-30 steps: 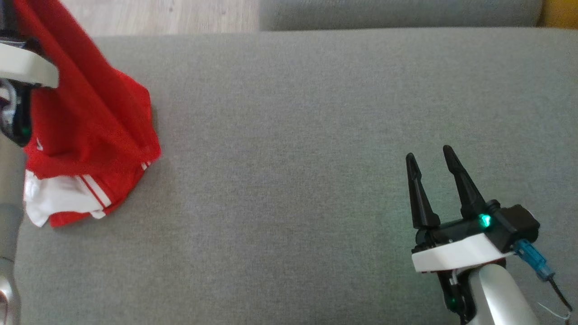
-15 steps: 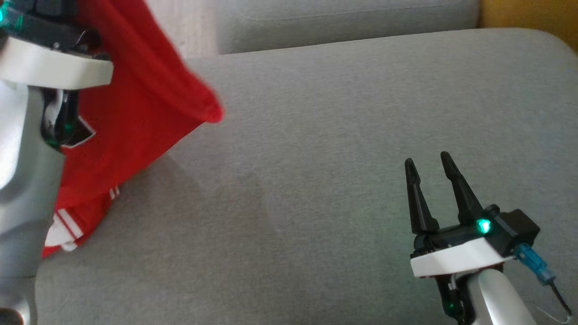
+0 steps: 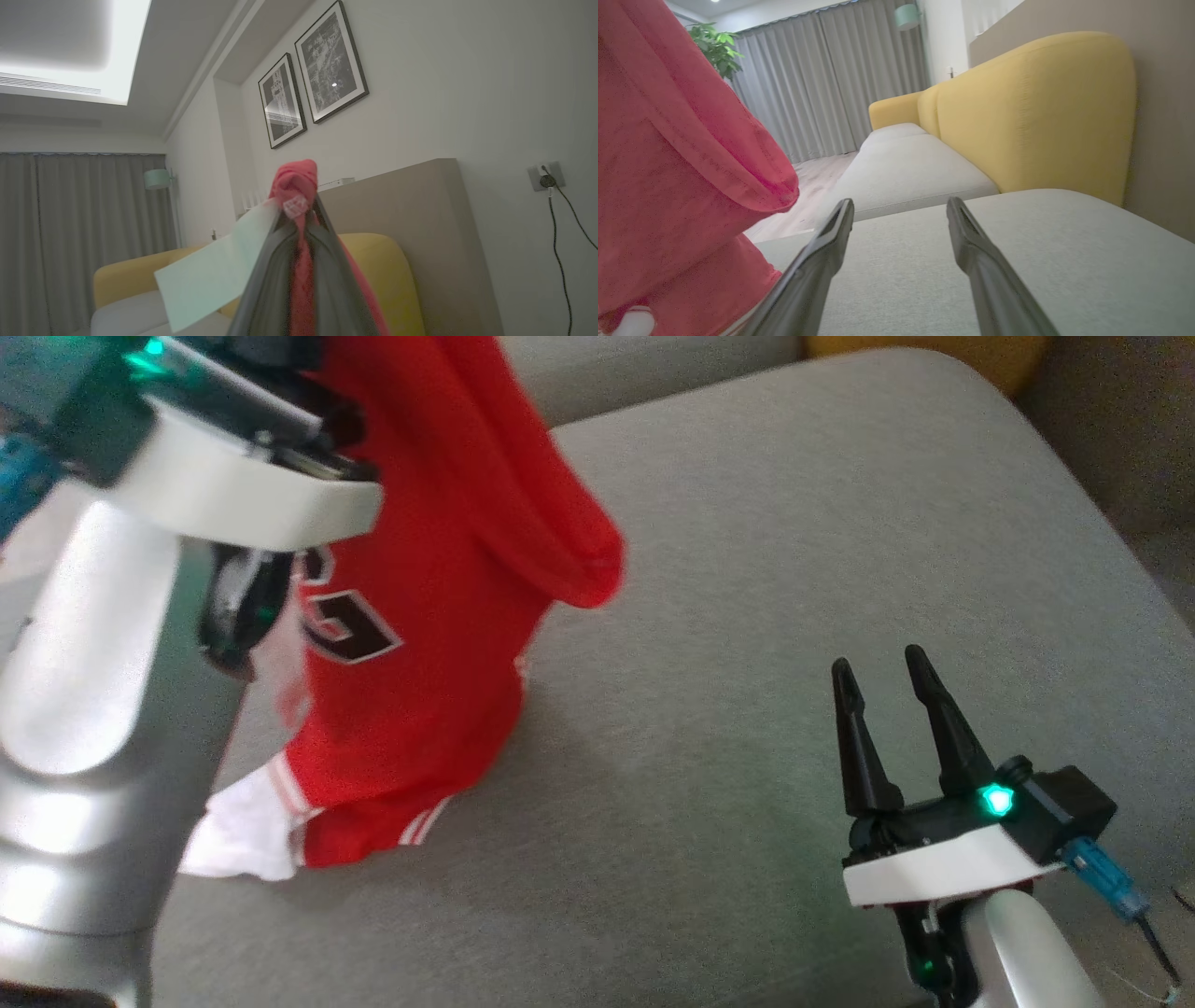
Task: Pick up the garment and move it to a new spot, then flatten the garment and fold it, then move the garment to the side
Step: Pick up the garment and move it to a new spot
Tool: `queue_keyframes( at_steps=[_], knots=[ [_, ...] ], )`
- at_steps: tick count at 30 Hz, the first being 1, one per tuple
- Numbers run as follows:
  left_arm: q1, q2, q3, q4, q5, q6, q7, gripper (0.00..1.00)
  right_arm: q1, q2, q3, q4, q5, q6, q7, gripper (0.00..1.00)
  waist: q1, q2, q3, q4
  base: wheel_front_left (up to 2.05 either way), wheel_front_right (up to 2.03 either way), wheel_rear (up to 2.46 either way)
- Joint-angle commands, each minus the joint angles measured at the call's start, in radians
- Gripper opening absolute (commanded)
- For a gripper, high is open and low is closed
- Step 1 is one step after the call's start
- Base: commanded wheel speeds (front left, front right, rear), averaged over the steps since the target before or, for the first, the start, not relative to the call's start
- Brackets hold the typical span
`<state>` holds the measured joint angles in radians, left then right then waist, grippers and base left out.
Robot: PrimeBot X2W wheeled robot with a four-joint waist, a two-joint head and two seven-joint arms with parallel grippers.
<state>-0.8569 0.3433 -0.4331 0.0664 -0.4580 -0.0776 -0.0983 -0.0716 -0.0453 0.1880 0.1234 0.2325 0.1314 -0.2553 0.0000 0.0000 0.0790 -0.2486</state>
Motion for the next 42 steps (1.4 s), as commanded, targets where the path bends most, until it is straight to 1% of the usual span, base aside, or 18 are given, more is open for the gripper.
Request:
queue_keyframes(
  at_steps=[1,6,9,11,12,13,15,19,21,22,23,26,30,35,38,42],
  knots=[
    [-0.082,0.017,0.021,-0.030,0.002,0.008,0.013,0.00,-0.041,-0.005,0.030,-0.041,0.015,-0.001,-0.006,1.00,0.0000,0.0000,0.036,-0.086,0.00,0.00,0.00],
    [-0.149,-0.031,-0.033,0.027,0.021,-0.001,0.028,0.00,-0.069,-0.005,0.063,-0.057,0.048,-0.001,-0.006,1.00,0.0000,0.0000,0.098,-0.194,0.00,0.00,0.00],
    [-0.195,-0.058,-0.067,0.116,0.032,-0.015,0.014,0.00,-0.084,-0.005,0.081,-0.065,0.071,-0.001,-0.006,1.00,0.0000,0.0000,0.135,-0.250,0.00,0.00,0.00],
    [-0.225,-0.071,-0.092,0.200,0.037,-0.026,-0.004,0.00,-0.091,-0.005,0.088,-0.069,0.083,-0.001,-0.006,1.00,0.0000,0.0000,0.154,-0.274,0.00,0.00,0.00],
    [-0.240,-0.073,-0.106,0.248,0.043,-0.031,-0.014,0.45,-0.094,-0.005,0.089,-0.072,0.088,-0.001,-0.006,1.00,0.0000,0.0000,0.162,-0.282,0.00,0.00,0.00],
    [-0.257,-0.072,-0.122,0.296,0.055,-0.035,-0.027,1.00,-0.096,-0.005,0.089,-0.074,0.093,-0.001,-0.006,1.00,0.0000,0.0000,0.170,-0.287,0.00,0.00,0.00],
    [-0.289,-0.063,-0.144,0.393,0.087,-0.039,-0.061,1.00,-0.098,-0.005,0.087,-0.080,0.098,-0.001,-0.006,1.00,0.0000,0.0000,0.182,-0.288,0.00,0.00,0.00],
    [-0.326,-0.065,-0.129,0.541,0.086,-0.040,-0.124,1.00,-0.097,-0.005,0.071,-0.081,0.091,-0.001,-0.006,1.00,0.0000,0.0000,0.193,-0.259,0.00,0.00,0.00],
    [-0.327,-0.064,-0.127,0.578,0.082,-0.043,-0.142,1.00,-0.095,-0.005,0.055,-0.077,0.082,-0.001,-0.006,1.00,0.0000,0.0000,0.190,-0.225,0.00,0.00,0.00],
    [-0.327,-0.064,-0.127,0.578,0.082,-0.043,-0.142,1.00,-0.095,-0.005,0.055,-0.077,0.082,-0.001,-0.006,1.00,0.0000,0.0000,0.190,-0.225,0.00,0.00,0.00],
    [-0.323,-0.059,-0.125,0.591,0.079,-0.044,-0.149,1.00,-0.095,-0.005,0.050,-0.074,0.076,-0.001,-0.006,1.00,0.0000,0.0000,0.186,-0.210,0.00,0.00,0.00],
    [-0.289,-0.044,-0.111,0.603,0.065,-0.046,-0.160,1.00,-0.090,-0.005,0.028,-0.064,0.053,-0.001,-0.006,1.00,0.0000,0.0000,0.160,-0.146,0.00,0.00,0.00],
    [-0.188,-0.021,-0.066,0.551,0.039,-0.047,-0.163,1.00,-0.078,-0.005,-0.008,-0.051,0.018,-0.001,-0.006,1.00,0.0000,0.0000,0.114,-0.052,0.00,0.00,0.00],
    [0.032,-0.007,0.005,0.432,0.022,-0.035,-0.163,1.00,-0.051,-0.005,-0.063,-0.033,-0.024,-0.001,-0.006,1.00,0.0000,0.0000,0.045,0.071,0.00,0.00,0.00],
    [0.189,-0.015,0.057,0.360,0.009,-0.012,-0.163,1.00,-0.029,-0.005,-0.089,-0.021,-0.043,-0.001,-0.006,1.00,0.0000,0.0000,0.008,0.127,0.00,0.00,0.00],
    [0.398,-0.040,0.110,0.277,0.007,0.010,-0.163,1.00,0.001,-0.005,-0.112,-0.007,-0.061,-0.001,-0.006,1.00,0.0000,0.0000,-0.031,0.175,0.00,0.00,0.00]
  ],
)
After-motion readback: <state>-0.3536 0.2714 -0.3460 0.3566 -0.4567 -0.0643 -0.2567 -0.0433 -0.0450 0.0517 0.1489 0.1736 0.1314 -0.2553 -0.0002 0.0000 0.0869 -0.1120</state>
